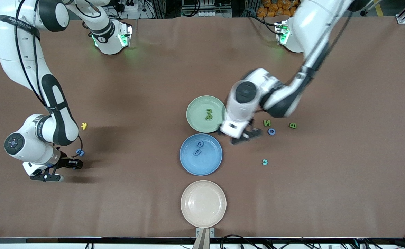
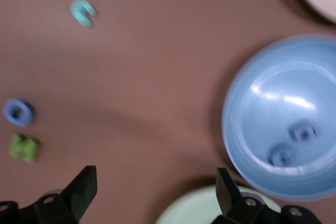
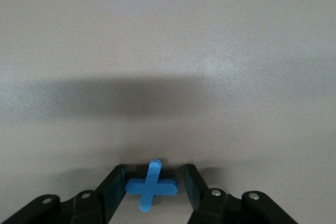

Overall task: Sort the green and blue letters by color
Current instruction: 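Carry the blue x onto the blue plate and open the right gripper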

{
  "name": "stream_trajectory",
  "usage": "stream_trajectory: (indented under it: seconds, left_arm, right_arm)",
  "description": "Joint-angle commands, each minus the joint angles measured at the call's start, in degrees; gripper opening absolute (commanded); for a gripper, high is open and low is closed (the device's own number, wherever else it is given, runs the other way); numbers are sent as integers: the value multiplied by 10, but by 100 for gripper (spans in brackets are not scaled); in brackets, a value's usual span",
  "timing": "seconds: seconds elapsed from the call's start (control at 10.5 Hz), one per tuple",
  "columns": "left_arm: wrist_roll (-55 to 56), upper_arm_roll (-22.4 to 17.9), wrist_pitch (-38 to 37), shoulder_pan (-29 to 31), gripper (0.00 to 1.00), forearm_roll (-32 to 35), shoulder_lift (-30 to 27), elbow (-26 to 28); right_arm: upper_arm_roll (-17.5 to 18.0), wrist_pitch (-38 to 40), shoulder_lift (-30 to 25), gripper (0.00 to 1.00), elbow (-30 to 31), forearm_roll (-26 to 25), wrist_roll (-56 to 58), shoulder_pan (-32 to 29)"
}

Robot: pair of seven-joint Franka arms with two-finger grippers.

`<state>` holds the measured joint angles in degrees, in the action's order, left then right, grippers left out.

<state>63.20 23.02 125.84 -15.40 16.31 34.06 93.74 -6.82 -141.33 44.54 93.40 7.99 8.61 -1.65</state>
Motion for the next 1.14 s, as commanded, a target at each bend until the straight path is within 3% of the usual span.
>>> stream_trajectory:
  seconds: [0.0,0.29,0.67,0.86,1.05]
  left_arm:
    - [-68,6,-10,95,100,-1,-39,11]
    - [-124,9,-32,143,100,-2,-40,12]
    - [-157,11,-50,162,100,-10,-39,38]
    - [-158,12,-27,168,100,-10,-54,87]
    - [-161,11,80,181,100,-10,-100,192]
  right_arm:
    - [12,-3,-6,46,10,-1,-9,-9]
    - [13,-3,-6,41,10,0,-9,-10]
    - [19,3,-9,37,2,1,-23,-9]
    - [22,27,-13,37,-11,2,-59,0]
    - [22,35,-13,37,-26,2,-124,26]
